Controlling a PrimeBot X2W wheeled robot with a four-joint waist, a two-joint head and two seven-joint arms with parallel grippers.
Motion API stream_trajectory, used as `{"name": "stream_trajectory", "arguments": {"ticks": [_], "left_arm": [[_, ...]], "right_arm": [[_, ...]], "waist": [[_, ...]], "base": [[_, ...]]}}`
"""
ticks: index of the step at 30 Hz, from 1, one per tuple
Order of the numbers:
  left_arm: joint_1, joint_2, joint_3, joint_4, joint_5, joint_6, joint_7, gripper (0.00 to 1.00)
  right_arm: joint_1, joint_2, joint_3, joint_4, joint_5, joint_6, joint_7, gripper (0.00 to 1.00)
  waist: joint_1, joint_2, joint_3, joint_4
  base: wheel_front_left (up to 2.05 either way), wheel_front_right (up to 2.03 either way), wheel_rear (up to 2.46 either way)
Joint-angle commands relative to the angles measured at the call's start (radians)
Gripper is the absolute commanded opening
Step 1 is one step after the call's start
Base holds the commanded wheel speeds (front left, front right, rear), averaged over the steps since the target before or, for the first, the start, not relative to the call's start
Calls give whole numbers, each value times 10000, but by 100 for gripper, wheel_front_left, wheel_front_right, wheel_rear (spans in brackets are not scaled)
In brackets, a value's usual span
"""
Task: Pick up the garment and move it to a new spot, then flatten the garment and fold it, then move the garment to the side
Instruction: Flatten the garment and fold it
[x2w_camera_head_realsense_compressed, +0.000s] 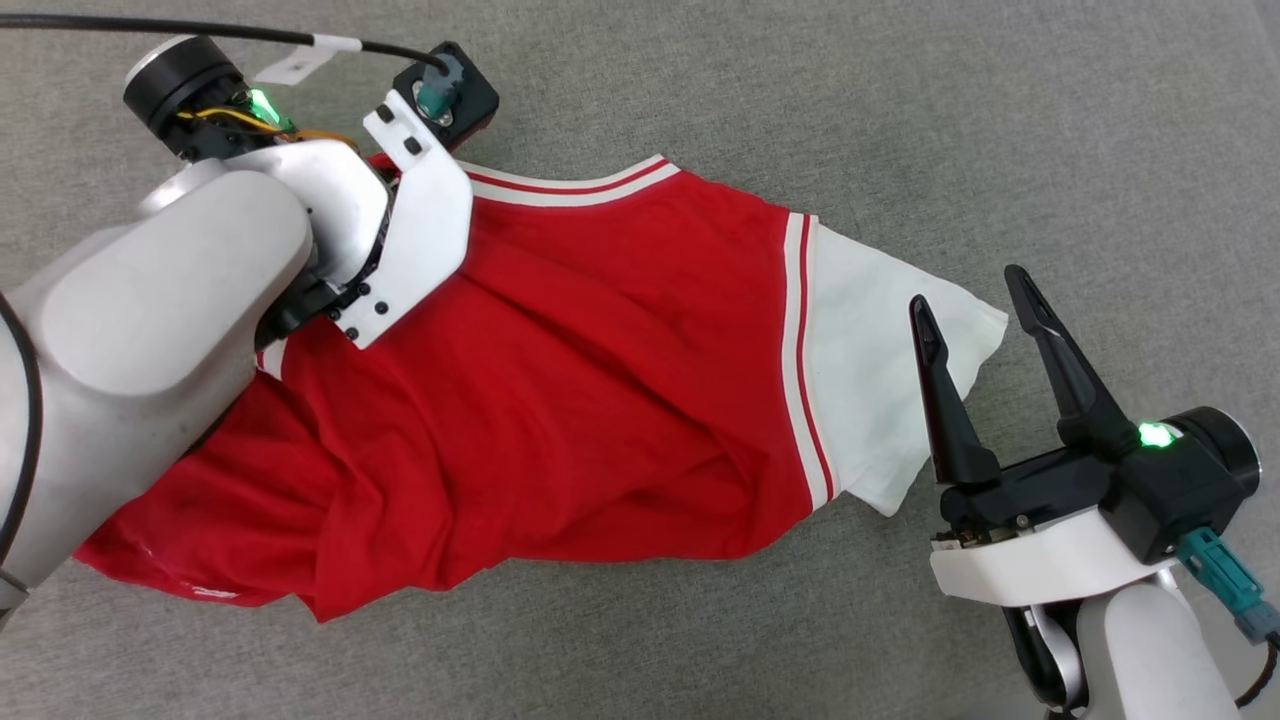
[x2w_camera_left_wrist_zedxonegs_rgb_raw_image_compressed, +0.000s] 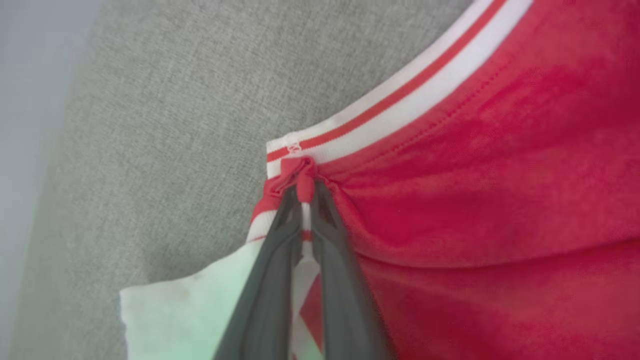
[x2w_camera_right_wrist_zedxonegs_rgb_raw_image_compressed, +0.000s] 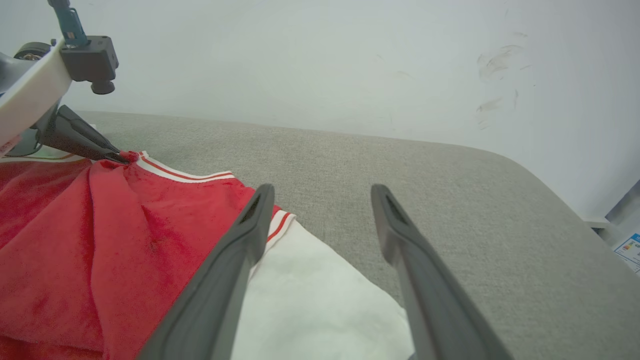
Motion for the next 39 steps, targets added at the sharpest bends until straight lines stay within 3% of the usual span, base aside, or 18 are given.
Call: {"name": "stream_trajectory", "arguments": {"ticks": [1, 2, 8, 11, 17, 22, 31, 39], "left_arm": [[496, -80, -299, 283, -191, -27, -164, 0], [347, -93, -273, 291, -298, -27, -403, 100], [-565, -70, -160, 233, -1156, -16, -1578, 100], [-902, 66, -163, 48, -1792, -16, -1657, 100], [-830, 588, -166, -744, -3157, -17, 103, 100], [-364, 1073, -170, -1617, -3658, -17, 1552, 100], [1316, 1505, -163, -2898, -3027, -17, 3093, 100], [2426, 1632, -182, -2456, -2635, -17, 2555, 100]], "right_arm": [[-90, 35, -11, 6, 19, -11, -18, 100], [-79, 33, -28, 13, -8, -11, -18, 100], [202, 30, -202, 130, -107, -11, -18, 100], [367, 32, -298, 173, -158, -11, -18, 100], [659, 31, -378, 284, -274, -11, -18, 100], [660, 31, -348, 300, -383, -11, -18, 100], [382, 31, -223, 227, -497, -11, -18, 100], [168, 33, 37, 194, -377, -11, -18, 100]], "waist": [[0, 0, -138, 116], [0, 0, -220, 184], [0, 0, -1020, 833], [0, 0, -1444, 1200], [0, 0, -2068, 1760], [0, 0, -2264, 1968], [0, 0, -1967, 1910], [0, 0, -1390, 1536]], "base": [[0, 0, 0], [0, 0, 0], [0, 0, 0], [0, 0, 0], [0, 0, 0], [0, 0, 0], [0, 0, 0], [0, 0, 0]]}}
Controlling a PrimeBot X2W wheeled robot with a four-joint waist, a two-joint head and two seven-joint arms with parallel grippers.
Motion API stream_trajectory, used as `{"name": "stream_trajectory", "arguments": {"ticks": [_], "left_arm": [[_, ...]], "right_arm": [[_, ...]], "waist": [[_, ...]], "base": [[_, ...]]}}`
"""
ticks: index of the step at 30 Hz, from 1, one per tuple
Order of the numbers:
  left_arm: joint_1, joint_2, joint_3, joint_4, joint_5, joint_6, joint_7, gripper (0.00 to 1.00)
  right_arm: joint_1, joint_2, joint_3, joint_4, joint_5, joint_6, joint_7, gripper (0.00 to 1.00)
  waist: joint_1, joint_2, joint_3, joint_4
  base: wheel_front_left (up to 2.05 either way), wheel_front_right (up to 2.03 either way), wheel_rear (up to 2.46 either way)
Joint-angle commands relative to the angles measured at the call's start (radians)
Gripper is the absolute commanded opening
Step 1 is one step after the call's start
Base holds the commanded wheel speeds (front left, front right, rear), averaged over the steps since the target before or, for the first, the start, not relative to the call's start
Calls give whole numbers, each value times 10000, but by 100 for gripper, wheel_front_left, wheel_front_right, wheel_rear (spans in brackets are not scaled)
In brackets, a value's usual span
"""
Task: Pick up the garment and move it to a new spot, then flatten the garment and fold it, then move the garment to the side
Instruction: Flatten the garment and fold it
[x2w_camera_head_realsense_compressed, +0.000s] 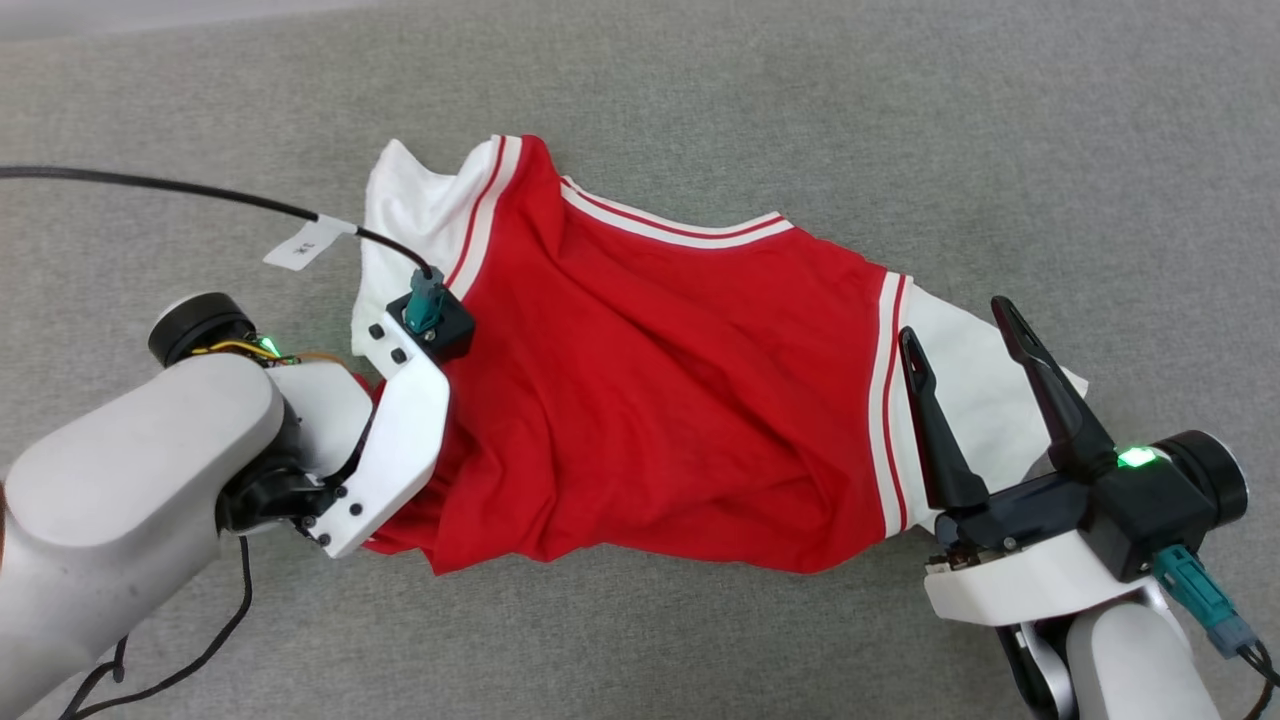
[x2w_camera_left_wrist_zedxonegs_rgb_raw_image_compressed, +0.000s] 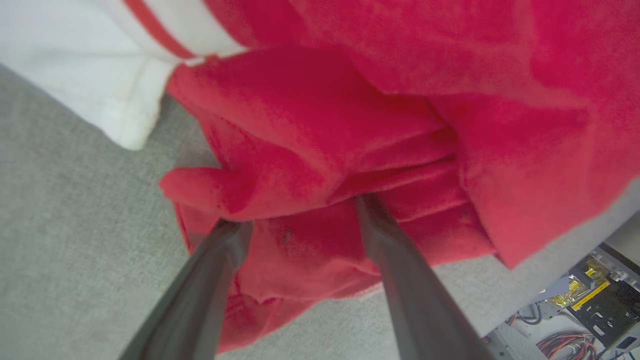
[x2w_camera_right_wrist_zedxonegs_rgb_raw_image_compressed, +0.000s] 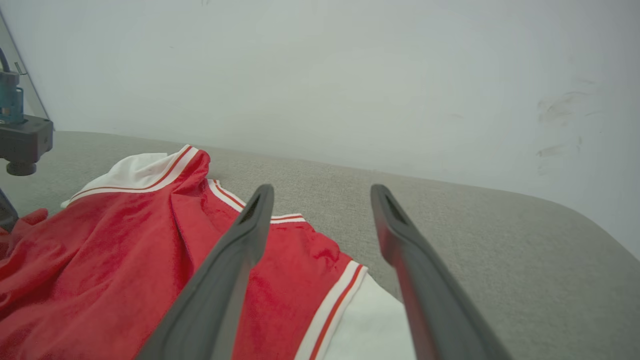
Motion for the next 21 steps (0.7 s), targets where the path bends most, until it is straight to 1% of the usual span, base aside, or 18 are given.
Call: {"name": "stream_trajectory", "arguments": {"ticks": [1, 4, 5, 6, 7, 8, 10, 16, 17, 21], "left_arm": [[548, 45, -67, 193, 178, -5, 118, 100], [969, -30, -150, 602, 22, -2, -366, 100], [1111, -65, -170, 708, 155, 17, -392, 100], [1281, -80, -199, 776, 259, 18, -319, 95], [1390, -75, -227, 799, 306, 17, -273, 35], [1452, -63, -235, 791, 334, 17, -254, 0], [1399, -57, -221, 629, 433, 12, -319, 0], [997, -29, -36, -168, -5, -6, -1033, 0], [997, -29, -36, -168, -5, -6, -1033, 0], [1697, 123, -22, -1011, -376, -5, -1149, 0]], "right_arm": [[-170, 27, 68, 3, 59, -11, -18, 100], [-227, 27, 118, 42, 116, -11, -18, 100], [-219, 25, 100, 59, 130, -11, -18, 100], [-232, 25, 86, 83, 133, -11, -18, 100], [-242, 25, 80, 103, 122, -11, -18, 100], [-239, 25, 63, 129, 108, -11, -18, 100], [-191, 26, 3, 185, 82, -11, -18, 100], [135, 24, -31, 395, 15, -11, -18, 100], [135, 24, -31, 395, 15, -11, -18, 100], [435, 26, -154, 521, 50, -11, -18, 100]], "waist": [[0, 0, 188, -171], [0, 0, 293, -297], [0, 0, 303, -308], [0, 0, 302, -313], [0, 0, 278, -315], [0, 0, 230, -301], [0, 0, 69, -224], [0, 0, -767, 105], [0, 0, -767, 105], [0, 0, -1370, 302]], "base": [[0, 0, 0], [0, 0, 0], [0, 0, 0], [0, 0, 0], [0, 0, 0], [0, 0, 0], [0, 0, 0], [0, 0, 0], [0, 0, 0], [0, 0, 0]]}}
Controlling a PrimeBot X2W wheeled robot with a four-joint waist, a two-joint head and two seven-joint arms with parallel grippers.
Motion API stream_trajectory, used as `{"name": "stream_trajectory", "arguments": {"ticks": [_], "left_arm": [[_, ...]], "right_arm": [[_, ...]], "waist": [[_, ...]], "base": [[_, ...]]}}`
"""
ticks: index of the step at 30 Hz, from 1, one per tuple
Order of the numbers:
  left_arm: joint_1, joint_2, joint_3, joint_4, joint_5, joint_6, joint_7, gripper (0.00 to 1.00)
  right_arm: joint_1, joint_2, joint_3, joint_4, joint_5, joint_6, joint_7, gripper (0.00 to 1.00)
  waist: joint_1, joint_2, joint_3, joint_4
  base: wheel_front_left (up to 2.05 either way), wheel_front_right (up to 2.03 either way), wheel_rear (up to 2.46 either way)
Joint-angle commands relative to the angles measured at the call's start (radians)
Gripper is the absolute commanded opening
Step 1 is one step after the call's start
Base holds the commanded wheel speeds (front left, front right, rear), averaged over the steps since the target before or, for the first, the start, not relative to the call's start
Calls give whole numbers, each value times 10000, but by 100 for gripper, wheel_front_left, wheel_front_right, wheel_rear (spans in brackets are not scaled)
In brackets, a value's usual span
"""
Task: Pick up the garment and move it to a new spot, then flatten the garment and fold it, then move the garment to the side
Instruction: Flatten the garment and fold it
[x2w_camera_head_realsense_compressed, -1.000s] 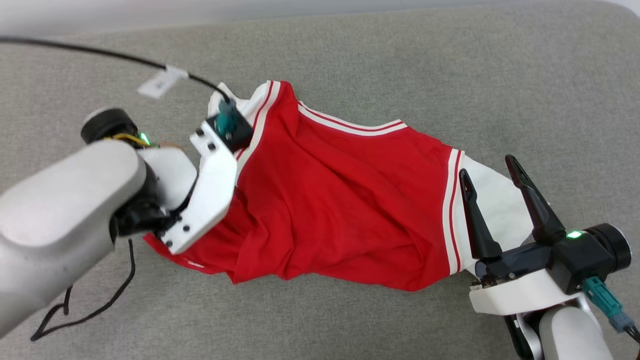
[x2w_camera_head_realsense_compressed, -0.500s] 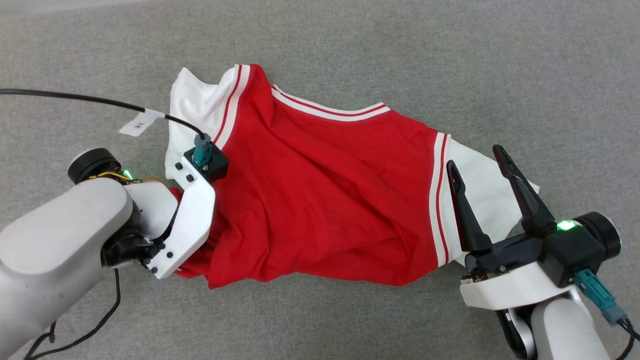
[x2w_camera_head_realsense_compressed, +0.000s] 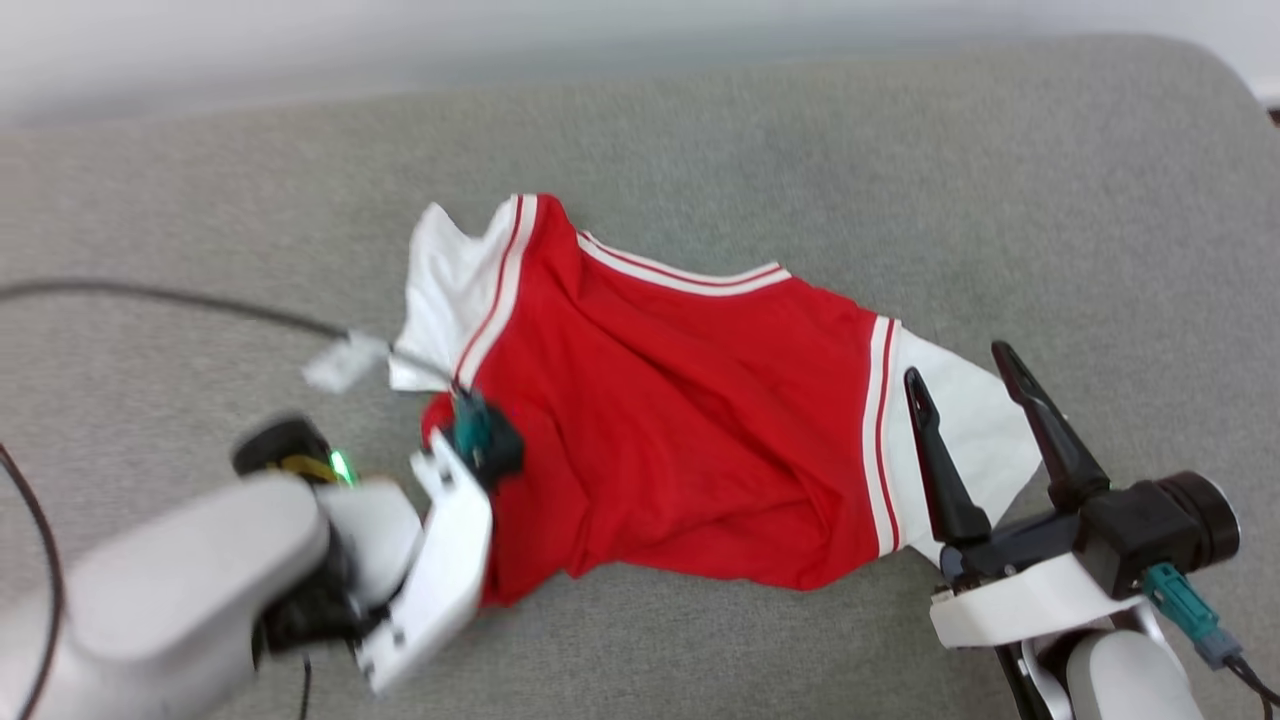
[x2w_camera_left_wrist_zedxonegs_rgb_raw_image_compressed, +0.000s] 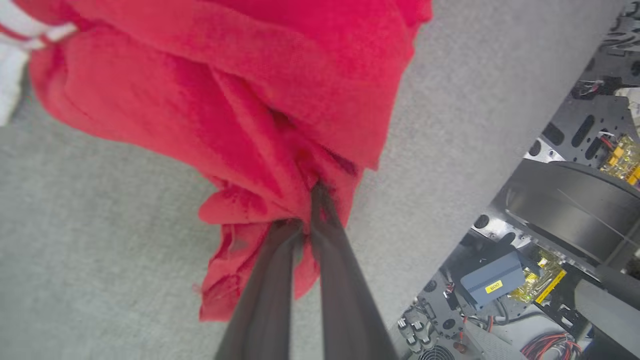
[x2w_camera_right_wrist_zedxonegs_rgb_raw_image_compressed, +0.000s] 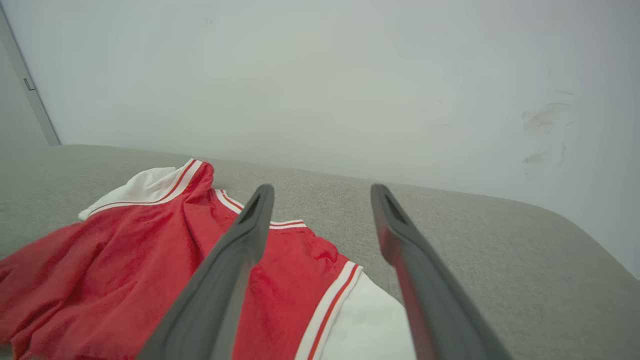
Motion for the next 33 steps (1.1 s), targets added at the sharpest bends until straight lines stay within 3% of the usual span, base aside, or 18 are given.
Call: {"name": "stream_trajectory", "arguments": {"ticks": [1, 8, 16, 17, 18, 23, 29, 33], "left_arm": [[471, 79, -22, -250, -2, -7, -19, 0], [2469, 66, -13, -1188, 100, -7, -372, 0], [4068, -436, -2, -1111, 528, -7, -592, 0], [4068, -477, -2, -1060, 602, -7, -763, 35], [3997, -491, -5, -969, 626, -7, -954, 100], [3363, -53, 389, -1010, 457, -7, -1538, 100], [2182, 821, 1223, -1299, 76, 12, -1274, 100], [1462, 930, 1843, -1142, -268, 181, -1124, 100]], "right_arm": [[171, 22, -35, 54, -8, -11, -18, 100], [558, 22, -200, 49, -48, -11, -18, 100], [707, 20, -266, 123, -131, -11, -18, 100], [735, 22, -271, 131, -144, -11, -18, 100], [762, 22, -286, 159, -158, -11, -18, 100], [981, 22, -403, 197, -184, -11, -18, 100], [1161, 20, -527, 139, -70, -11, -18, 100], [1122, 22, -496, 100, -19, -11, -18, 100]], "waist": [[0, 0, -470, 227], [0, 0, -871, 451], [0, 0, -962, 527], [0, 0, -990, 538], [0, 0, -1038, 553], [0, 0, -1345, 650], [0, 0, -1510, 779], [0, 0, -1475, 787]], "base": [[0, 0, 0], [0, 0, 0], [0, 0, 0], [0, 0, 0], [0, 0, 0], [0, 0, 0], [0, 0, 0], [0, 0, 0]]}}
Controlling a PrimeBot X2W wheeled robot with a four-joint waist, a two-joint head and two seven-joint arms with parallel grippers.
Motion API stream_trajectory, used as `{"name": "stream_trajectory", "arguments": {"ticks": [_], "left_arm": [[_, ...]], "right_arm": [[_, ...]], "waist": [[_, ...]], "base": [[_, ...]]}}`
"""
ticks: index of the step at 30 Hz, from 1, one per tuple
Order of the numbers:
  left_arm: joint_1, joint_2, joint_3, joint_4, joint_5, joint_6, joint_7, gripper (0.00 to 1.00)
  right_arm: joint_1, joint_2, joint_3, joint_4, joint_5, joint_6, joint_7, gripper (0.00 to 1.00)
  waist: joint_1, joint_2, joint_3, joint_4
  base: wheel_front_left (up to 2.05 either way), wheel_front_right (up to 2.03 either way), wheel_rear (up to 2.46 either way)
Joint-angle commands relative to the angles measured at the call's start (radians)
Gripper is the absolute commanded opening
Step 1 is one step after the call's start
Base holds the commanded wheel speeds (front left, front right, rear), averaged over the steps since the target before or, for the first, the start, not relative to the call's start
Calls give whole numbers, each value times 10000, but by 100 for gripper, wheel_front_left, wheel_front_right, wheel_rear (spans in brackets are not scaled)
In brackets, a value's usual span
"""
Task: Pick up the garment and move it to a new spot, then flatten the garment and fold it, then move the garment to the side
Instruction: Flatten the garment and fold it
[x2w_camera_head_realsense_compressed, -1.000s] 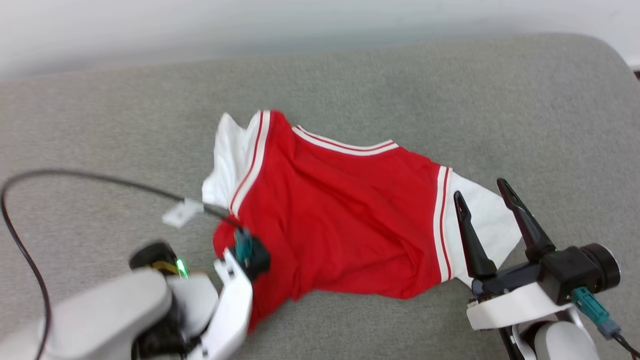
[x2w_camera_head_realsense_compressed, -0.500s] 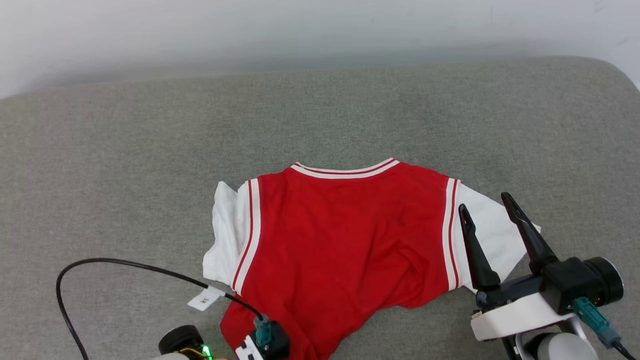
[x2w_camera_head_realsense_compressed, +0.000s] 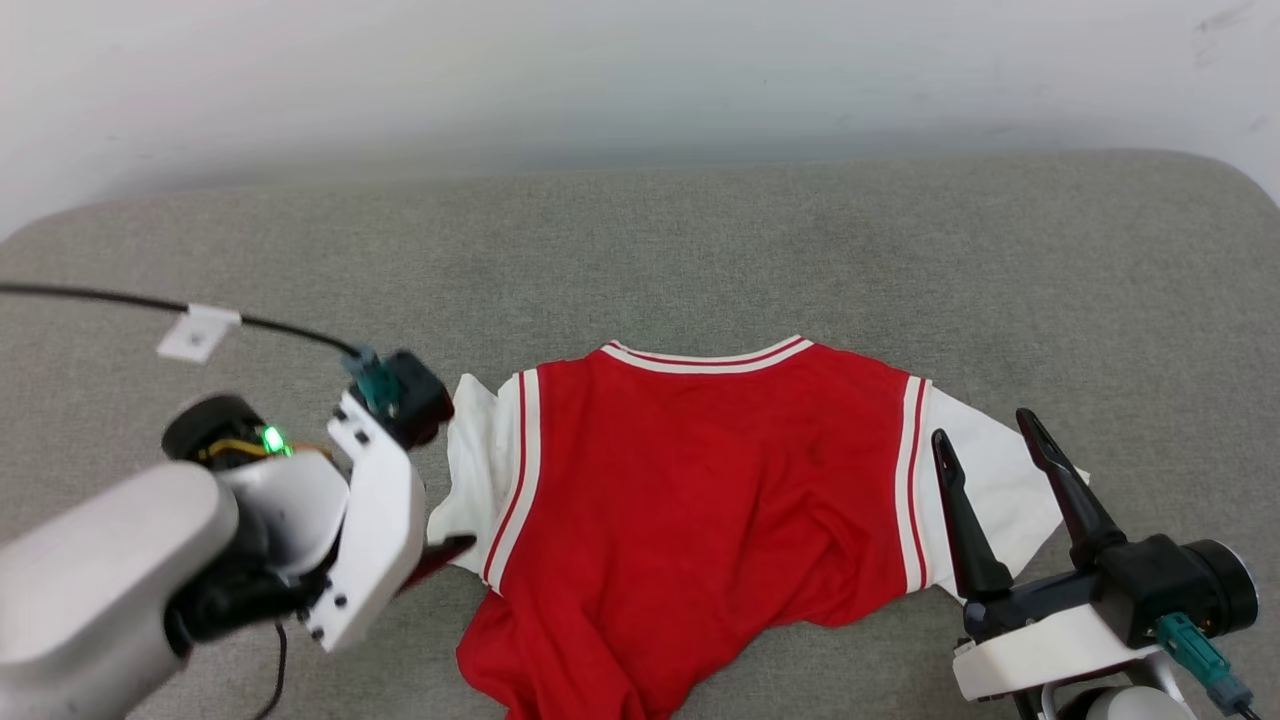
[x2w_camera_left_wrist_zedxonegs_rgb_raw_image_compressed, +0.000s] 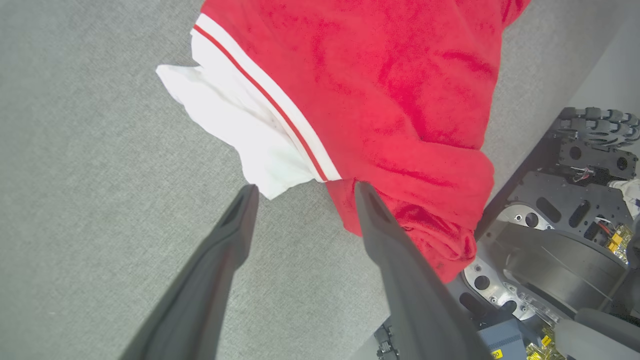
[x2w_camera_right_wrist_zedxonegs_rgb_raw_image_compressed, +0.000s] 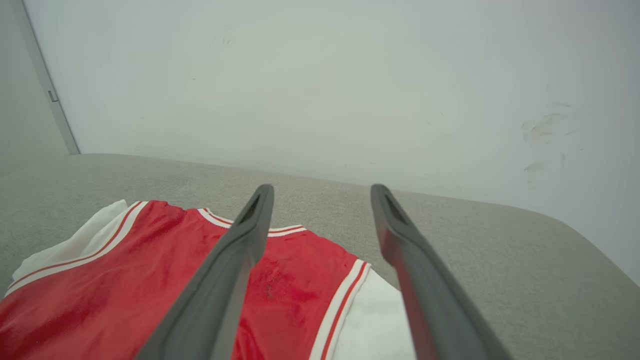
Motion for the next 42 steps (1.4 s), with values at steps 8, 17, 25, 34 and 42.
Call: {"name": "stream_trajectory", "arguments": {"ticks": [8, 17, 25, 34, 42], "left_arm": [[-1754, -530, 717, 1383, 107, 136, 418, 100], [-2588, -1143, 431, 3394, 330, 21, 1108, 100], [-2593, -1455, -119, 4495, 572, -102, 1065, 100], [-2228, -1543, -1210, 5250, 706, -132, 1292, 0], [-2371, -1316, -1141, 4847, 282, -138, 242, 0]], "right_arm": [[-357, 24, 143, -146, 47, -11, -18, 100], [-850, 24, 286, -305, 55, -11, -18, 100], [-1200, 24, 389, -403, 112, -11, -18, 100], [-1391, 24, 413, -416, 120, -11, -18, 100], [-1514, 12, -75, -457, -397, -11, -18, 100]], "waist": [[1, 0, 554, -238], [1, 0, 1555, -804], [1, 0, 2297, -1241], [1, 0, 2549, -1399], [1, 0, 1966, -1118]], "base": [[0, 0, 0], [0, 0, 0], [0, 0, 0], [0, 0, 0], [0, 0, 0]]}}
